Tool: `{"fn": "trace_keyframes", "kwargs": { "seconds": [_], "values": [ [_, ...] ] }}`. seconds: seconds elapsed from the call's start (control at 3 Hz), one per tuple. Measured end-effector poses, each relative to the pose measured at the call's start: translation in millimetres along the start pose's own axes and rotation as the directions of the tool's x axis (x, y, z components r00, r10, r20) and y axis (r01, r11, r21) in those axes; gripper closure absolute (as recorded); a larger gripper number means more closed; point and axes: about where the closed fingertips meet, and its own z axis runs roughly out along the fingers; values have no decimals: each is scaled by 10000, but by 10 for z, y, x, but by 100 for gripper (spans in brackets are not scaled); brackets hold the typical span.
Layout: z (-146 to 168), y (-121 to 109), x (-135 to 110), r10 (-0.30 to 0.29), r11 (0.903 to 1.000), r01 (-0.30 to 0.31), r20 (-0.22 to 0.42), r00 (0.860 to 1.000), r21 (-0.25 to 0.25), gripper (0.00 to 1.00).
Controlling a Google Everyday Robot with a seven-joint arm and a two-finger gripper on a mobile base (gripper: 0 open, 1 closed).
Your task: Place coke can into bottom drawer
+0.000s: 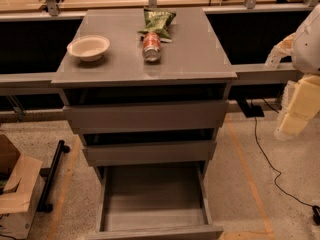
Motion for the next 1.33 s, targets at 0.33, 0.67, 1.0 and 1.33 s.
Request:
{"fn": "trace_keyframes", "kwargs": {
  "seconds": [0.33, 0.67, 1.0, 1.33],
  "values": [
    [5, -6, -12, -6, 10000, 6, 33, 10000, 8, 0],
    [125, -143, -300, -153, 9998, 142, 808, 9966, 132, 0],
    [333, -447, -736, 14, 9996, -71, 2121, 9773, 262, 0],
    [333, -447, -737, 13, 9996, -70, 2121, 9772, 262, 0]
  ]
}}
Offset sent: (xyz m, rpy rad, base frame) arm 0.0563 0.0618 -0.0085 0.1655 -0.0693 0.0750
